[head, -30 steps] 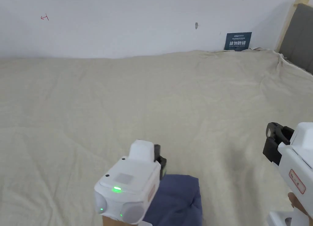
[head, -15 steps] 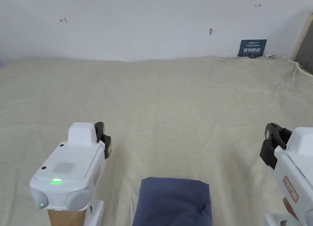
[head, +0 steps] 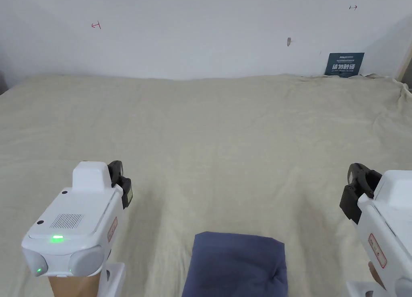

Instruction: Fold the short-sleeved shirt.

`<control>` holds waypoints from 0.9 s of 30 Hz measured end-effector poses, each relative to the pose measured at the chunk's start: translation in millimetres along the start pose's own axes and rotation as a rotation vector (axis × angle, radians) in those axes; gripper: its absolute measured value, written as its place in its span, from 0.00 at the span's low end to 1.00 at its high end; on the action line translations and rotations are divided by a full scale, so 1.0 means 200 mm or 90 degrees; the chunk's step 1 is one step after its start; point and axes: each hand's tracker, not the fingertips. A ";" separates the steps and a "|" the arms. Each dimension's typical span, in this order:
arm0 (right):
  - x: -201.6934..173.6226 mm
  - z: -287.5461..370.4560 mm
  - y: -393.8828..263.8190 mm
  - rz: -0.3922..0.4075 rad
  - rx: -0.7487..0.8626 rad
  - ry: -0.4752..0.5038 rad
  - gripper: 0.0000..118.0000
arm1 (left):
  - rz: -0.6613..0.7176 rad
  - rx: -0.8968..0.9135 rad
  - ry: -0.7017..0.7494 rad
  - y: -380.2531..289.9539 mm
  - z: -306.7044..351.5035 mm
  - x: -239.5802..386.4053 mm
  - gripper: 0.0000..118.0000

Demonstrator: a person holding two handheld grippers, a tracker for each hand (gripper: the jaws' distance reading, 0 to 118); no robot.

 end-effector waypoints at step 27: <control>-0.44 -0.21 -0.84 -0.033 -0.274 0.053 0.00 | 0.022 -0.063 -0.017 -0.16 0.01 -0.01 0.00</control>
